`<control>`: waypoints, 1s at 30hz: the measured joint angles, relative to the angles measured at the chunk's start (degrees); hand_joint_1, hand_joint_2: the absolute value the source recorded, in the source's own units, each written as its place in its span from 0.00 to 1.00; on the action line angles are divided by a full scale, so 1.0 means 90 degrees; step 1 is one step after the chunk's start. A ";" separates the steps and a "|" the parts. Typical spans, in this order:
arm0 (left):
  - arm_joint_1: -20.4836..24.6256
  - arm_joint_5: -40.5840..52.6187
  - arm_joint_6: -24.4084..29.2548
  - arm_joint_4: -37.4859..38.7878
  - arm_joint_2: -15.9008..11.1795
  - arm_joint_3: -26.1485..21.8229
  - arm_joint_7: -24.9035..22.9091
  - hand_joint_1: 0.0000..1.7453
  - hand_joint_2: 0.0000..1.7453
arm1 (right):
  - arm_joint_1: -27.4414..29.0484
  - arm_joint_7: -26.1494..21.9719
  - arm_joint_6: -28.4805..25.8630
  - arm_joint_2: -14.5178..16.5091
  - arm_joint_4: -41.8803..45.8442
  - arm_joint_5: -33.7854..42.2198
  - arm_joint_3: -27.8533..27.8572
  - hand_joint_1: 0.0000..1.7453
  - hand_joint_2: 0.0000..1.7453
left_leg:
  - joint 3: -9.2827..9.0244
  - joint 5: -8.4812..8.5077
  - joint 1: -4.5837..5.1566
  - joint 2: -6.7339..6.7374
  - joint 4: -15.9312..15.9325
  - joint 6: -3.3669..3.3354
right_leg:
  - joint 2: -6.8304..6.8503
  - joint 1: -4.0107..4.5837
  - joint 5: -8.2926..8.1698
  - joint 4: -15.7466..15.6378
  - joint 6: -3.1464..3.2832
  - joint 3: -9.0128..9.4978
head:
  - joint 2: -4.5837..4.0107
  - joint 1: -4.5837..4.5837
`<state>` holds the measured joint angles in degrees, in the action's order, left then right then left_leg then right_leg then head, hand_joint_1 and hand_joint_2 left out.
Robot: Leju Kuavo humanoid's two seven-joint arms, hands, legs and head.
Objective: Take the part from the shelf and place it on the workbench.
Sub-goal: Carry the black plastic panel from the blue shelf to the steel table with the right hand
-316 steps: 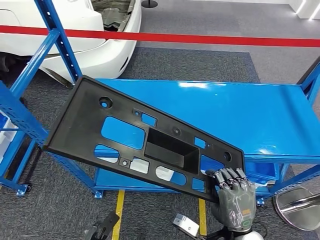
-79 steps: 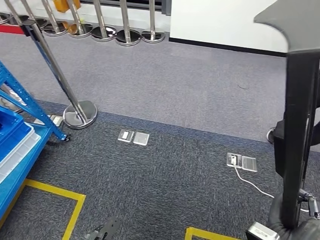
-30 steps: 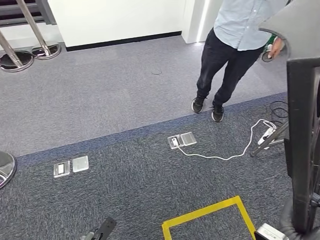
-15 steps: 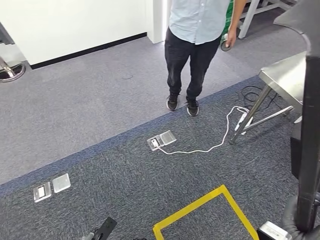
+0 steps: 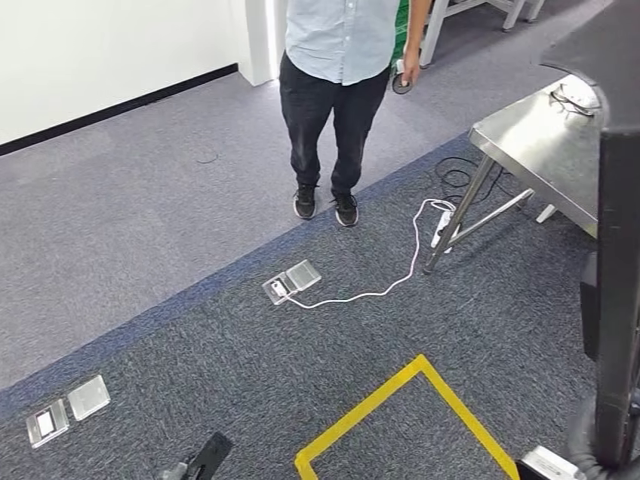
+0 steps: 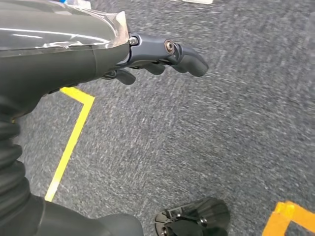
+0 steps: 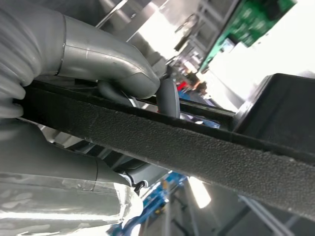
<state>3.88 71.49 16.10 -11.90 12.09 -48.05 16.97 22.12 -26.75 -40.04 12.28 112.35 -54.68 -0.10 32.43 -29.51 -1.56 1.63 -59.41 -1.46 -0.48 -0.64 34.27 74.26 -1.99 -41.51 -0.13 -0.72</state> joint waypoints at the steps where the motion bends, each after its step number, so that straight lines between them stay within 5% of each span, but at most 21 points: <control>1: 0.0002 0.0001 -0.0005 0.0000 0.0000 -0.0003 0.0001 0.00 1.00 | 0.0002 0.0002 0.0000 0.0000 -0.0006 0.0000 0.0004 1.00 1.00 | -0.0040 -0.0030 -0.0005 0.0065 0.0001 0.0016 | 0.0036 -0.0014 -0.0216 -0.0260 -0.0011 0.0103 | 0.0000 0.0000; 4: 0.0010 0.0001 -0.0019 0.0001 0.0000 -0.0008 0.0002 0.00 1.00 | -0.0012 0.0004 0.0001 0.0001 -0.0015 -0.0004 0.0009 1.00 1.00 | -0.0173 -0.0131 0.0008 0.0227 0.0011 0.0110 | 0.0368 0.0039 -0.0758 -0.1442 0.0023 0.0654 | 0.0000 0.0004; 6: 0.0013 0.0001 -0.0020 0.0001 0.0000 -0.0011 0.0002 0.00 1.00 | -0.0014 0.0003 0.0001 0.0002 -0.0019 -0.0006 0.0014 1.00 1.00 | -0.0222 -0.0172 0.0035 0.0332 0.0035 0.0181 | 0.0459 0.0106 -0.0730 -0.1642 0.0098 0.0734 | 0.0000 0.0001; 8: 0.0030 0.0001 -0.0021 0.0000 0.0000 -0.0014 0.0002 0.00 1.00 | 0.0006 0.0004 0.0000 0.0004 -0.0018 -0.0006 0.0024 1.00 1.00 | -0.0282 -0.0212 0.0028 0.0422 0.0067 0.0244 | 0.0329 0.0102 -0.0735 -0.1687 0.0192 0.0737 | 0.0000 -0.0004; 10: 0.0052 0.0001 -0.0021 -0.0001 0.0000 -0.0016 0.0004 0.00 1.00 | 0.0004 0.0003 -0.0001 0.0014 -0.0015 -0.0006 0.0036 1.00 1.00 | -0.0228 -0.0392 0.0012 0.0278 -0.0153 0.0277 | 0.0200 0.0073 -0.0749 -0.1748 0.0292 0.0785 | 0.0000 -0.0015; 13: 0.0029 0.0001 -0.0032 0.0001 -0.0001 -0.0017 0.0002 0.00 1.00 | -0.0014 0.0003 -0.0001 0.0036 -0.0025 -0.0009 0.0047 1.00 1.00 | 0.0361 -0.0907 0.0019 -0.0051 -0.1321 0.0272 | -0.0004 0.0068 -0.0729 -0.1771 0.0385 0.0831 | 0.0000 -0.0040; 15: -0.0003 0.0001 -0.0041 0.0001 -0.0002 -0.0019 -0.0001 0.00 1.00 | -0.0009 0.0004 0.0000 0.0039 -0.0035 -0.0009 0.0054 1.00 1.00 | 0.0646 -0.0889 0.0036 -0.0101 -0.1710 0.0256 | -0.0186 0.0078 -0.0707 -0.1769 0.0401 0.0868 | 0.0000 -0.0042; 17: -0.0008 0.0001 -0.0044 0.0001 -0.0003 -0.0022 -0.0002 0.00 1.00 | -0.0007 0.0004 0.0000 0.0039 -0.0040 -0.0009 0.0060 1.00 1.00 | 0.0519 -0.0402 0.0042 -0.0173 -0.1175 0.0215 | -0.0371 0.0080 -0.0673 -0.1764 0.0387 0.0926 | 0.0000 -0.0043; 19: -0.0007 0.0001 -0.0047 0.0001 -0.0008 -0.0025 -0.0001 0.00 1.00 | -0.0011 0.0004 0.0001 0.0039 -0.0047 -0.0009 0.0063 1.00 1.00 | 0.0253 0.0005 0.0021 -0.0433 -0.0404 0.0176 | -0.0532 0.0083 -0.0629 -0.1734 0.0341 0.0950 | 0.0000 -0.0036; 21: -0.0011 0.0001 -0.0052 0.0001 -0.0012 -0.0027 -0.0004 0.00 1.00 | -0.0004 0.0007 0.0002 0.0039 -0.0056 -0.0007 0.0064 1.00 1.00 | 0.0136 0.0066 0.0020 -0.0618 -0.0078 0.0161 | -0.0659 0.0065 -0.0612 -0.1710 0.0273 0.0913 | 0.0000 -0.0034; 23: 0.0002 0.0004 -0.0058 0.0001 -0.0010 -0.0030 -0.0004 0.00 1.00 | 0.0016 0.0010 0.0001 0.0039 -0.0058 -0.0005 0.0068 1.00 1.00 | 0.0114 0.0060 0.0027 -0.0551 -0.0028 0.0131 | -0.0737 0.0034 -0.0604 -0.1713 0.0199 0.0883 | 0.0000 -0.0039; 25: 0.0022 0.0017 -0.0077 0.0001 -0.0008 -0.0031 0.0001 0.00 1.00 | 0.0013 0.0011 -0.0001 0.0039 -0.0057 -0.0004 0.0069 1.00 1.00 | 0.0067 0.0063 0.0005 -0.0435 0.0017 0.0071 | -0.0515 0.0043 -0.0474 -0.1529 0.0117 0.0810 | 0.0000 -0.0017; 27: 0.0015 0.0029 -0.0104 0.0001 -0.0007 -0.0031 0.0004 0.00 1.00 | -0.0011 0.0010 -0.0002 0.0038 -0.0060 -0.0004 0.0067 1.00 1.00 | 0.0009 0.0038 -0.0007 -0.0291 0.0043 0.0025 | -0.0160 0.0044 -0.0156 -0.0887 0.0038 0.0506 | 0.0000 0.0013; 29: -0.0010 0.0029 -0.0120 0.0001 -0.0009 -0.0033 0.0004 0.00 1.00 | -0.0016 0.0010 -0.0001 0.0037 -0.0068 -0.0003 0.0066 1.00 1.00 | -0.0035 -0.0008 -0.0006 -0.0134 0.0042 0.0015 | -0.0028 0.0007 0.0089 -0.0134 -0.0017 0.0096 | 0.0000 0.0020; 30: -0.0015 0.0029 -0.0126 0.0001 -0.0009 -0.0035 0.0005 0.00 1.00 | -0.0011 0.0011 0.0000 0.0036 -0.0071 0.0000 0.0069 1.00 1.00 | -0.0062 -0.0035 -0.0007 -0.0061 0.0042 0.0020 | -0.0003 -0.0009 0.0058 0.0005 -0.0035 -0.0001 | 0.0000 0.0021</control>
<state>3.75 71.75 14.97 -11.89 12.00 -48.36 17.01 22.02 -26.65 -40.04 12.61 111.71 -54.68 0.51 31.87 -29.82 -1.62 1.08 -59.03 -1.28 -0.50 -0.72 34.79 74.31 -2.31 -41.51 -0.13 -0.54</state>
